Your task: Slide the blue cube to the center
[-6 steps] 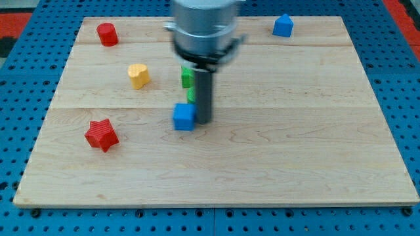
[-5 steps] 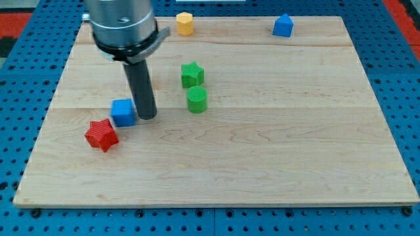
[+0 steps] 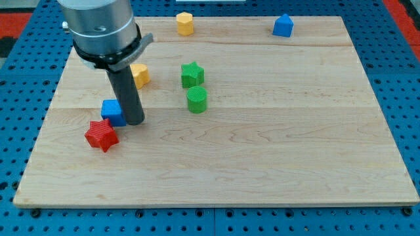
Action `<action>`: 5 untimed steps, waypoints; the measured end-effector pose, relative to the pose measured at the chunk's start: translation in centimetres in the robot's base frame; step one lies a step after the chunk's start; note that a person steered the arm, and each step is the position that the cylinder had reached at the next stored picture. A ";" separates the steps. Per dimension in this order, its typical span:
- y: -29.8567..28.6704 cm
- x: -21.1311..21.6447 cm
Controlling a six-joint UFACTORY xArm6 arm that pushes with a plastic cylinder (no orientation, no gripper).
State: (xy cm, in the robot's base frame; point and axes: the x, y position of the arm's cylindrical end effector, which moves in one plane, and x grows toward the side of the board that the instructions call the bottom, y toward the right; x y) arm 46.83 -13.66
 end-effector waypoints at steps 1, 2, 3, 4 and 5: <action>-0.1 1.1; -1.4 3.6; -6.3 1.3; -5.6 -1.7; -1.5 -1.2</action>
State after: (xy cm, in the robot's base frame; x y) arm 45.66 -15.19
